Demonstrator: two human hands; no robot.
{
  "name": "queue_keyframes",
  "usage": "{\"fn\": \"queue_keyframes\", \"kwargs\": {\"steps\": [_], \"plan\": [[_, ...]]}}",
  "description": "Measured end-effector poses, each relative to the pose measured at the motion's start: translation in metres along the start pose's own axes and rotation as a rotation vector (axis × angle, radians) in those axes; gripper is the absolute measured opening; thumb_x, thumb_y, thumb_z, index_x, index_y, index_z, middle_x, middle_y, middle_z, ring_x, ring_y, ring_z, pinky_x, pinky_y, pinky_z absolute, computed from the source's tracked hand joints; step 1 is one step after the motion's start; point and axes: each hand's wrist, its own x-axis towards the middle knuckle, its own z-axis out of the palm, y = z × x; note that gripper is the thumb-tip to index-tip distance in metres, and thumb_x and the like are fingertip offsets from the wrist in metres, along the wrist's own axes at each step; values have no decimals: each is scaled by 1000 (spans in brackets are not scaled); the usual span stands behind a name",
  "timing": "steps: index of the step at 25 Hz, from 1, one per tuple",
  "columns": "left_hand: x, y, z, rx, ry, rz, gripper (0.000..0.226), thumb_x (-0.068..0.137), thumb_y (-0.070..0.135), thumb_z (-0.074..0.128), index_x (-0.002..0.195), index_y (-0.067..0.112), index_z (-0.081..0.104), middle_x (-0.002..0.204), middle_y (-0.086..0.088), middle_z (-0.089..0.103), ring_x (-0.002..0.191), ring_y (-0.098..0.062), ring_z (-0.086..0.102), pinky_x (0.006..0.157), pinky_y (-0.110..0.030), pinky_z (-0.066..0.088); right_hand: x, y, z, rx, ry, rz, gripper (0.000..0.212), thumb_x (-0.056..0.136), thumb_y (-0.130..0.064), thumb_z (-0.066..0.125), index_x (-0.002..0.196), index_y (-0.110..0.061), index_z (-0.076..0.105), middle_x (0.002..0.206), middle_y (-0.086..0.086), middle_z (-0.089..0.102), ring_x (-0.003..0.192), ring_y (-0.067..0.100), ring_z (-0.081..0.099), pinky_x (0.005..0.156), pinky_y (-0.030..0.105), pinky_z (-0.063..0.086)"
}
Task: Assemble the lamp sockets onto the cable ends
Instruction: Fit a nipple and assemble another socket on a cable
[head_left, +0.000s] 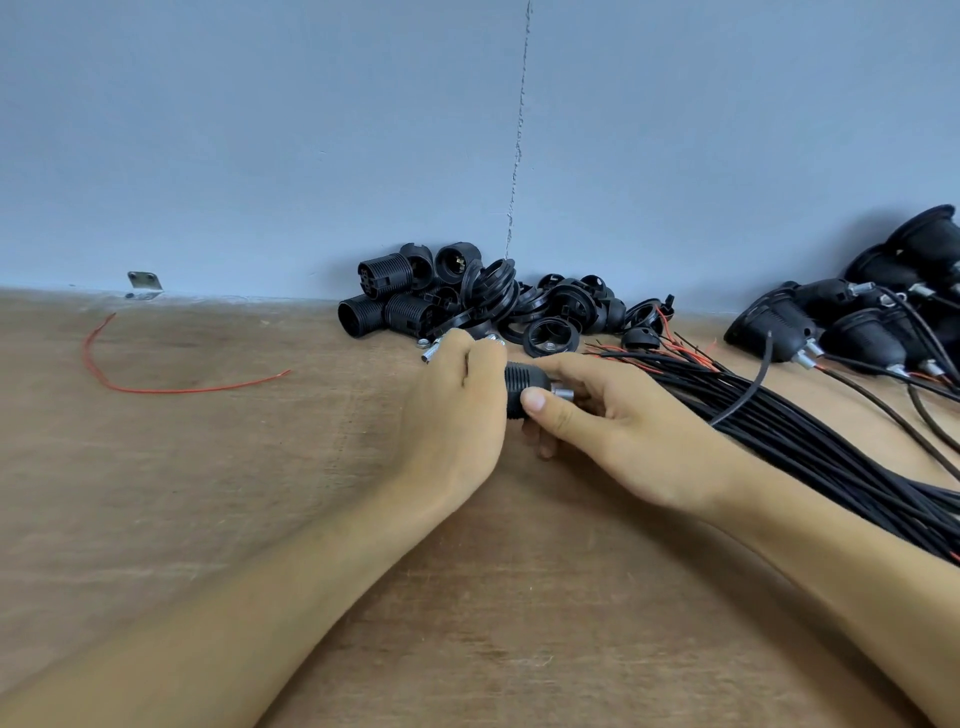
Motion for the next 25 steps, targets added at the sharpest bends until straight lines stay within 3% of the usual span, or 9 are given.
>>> {"fn": "queue_keyframes", "kwargs": {"steps": [2,5,7,12,15,19,21,23,25], "plan": [[1,-3,3,-139,-70,-71,22,101,34,49,89,16,54,63,6,58,50,-10,53,49,-23,40,0,6,-3,-143,95,-17,19,99,-37,58,118,-39,61,98,-8,72,89,12,67,85,29,52],[8,-7,3,-188,-116,-100,14,99,36,61,101,22,60,85,-1,69,53,-15,65,52,-29,49,-1,15,-7,-384,183,-42,29,94,-42,62,122,-44,55,99,-10,69,80,2,58,71,16,43],[13,-13,-1,-80,-136,-42,12,96,34,67,105,26,64,96,3,69,59,-6,65,59,-23,50,0,21,-9,-508,172,-6,38,93,-44,62,130,-38,54,110,-12,65,89,-1,53,79,23,42],[18,-23,-11,343,-258,152,27,86,32,77,107,42,65,96,21,68,67,14,54,68,-17,37,4,28,-20,-631,182,134,44,94,-40,59,136,-27,56,127,-6,60,120,18,51,104,39,40],[18,-24,-8,352,-230,183,34,85,33,77,114,42,61,101,21,66,69,11,53,69,-17,36,6,25,-23,-519,247,147,36,94,-42,54,123,-26,67,118,-7,64,112,13,56,98,33,42],[19,-19,-5,444,-269,276,51,88,33,74,135,32,56,123,16,61,109,-1,56,93,-24,44,22,21,-16,-443,411,183,24,99,-36,49,101,-28,72,100,-5,68,92,10,58,77,25,36],[19,-18,-5,422,-248,296,40,88,31,74,126,30,63,115,16,63,108,1,55,93,-17,41,36,18,-14,-489,413,253,23,97,-31,50,97,-28,73,95,-2,70,90,16,60,79,30,42],[19,-20,-7,341,-201,281,17,87,28,76,102,30,68,91,22,64,89,8,55,74,-8,36,53,17,-17,-536,357,357,27,96,-31,49,83,-28,72,85,-4,68,93,23,61,88,38,49],[18,-21,-8,314,-202,274,11,86,29,77,84,31,67,62,27,58,61,8,52,55,-10,33,68,13,-21,-571,267,482,34,94,-32,47,65,-22,60,74,-3,62,90,28,60,90,42,51]]}}
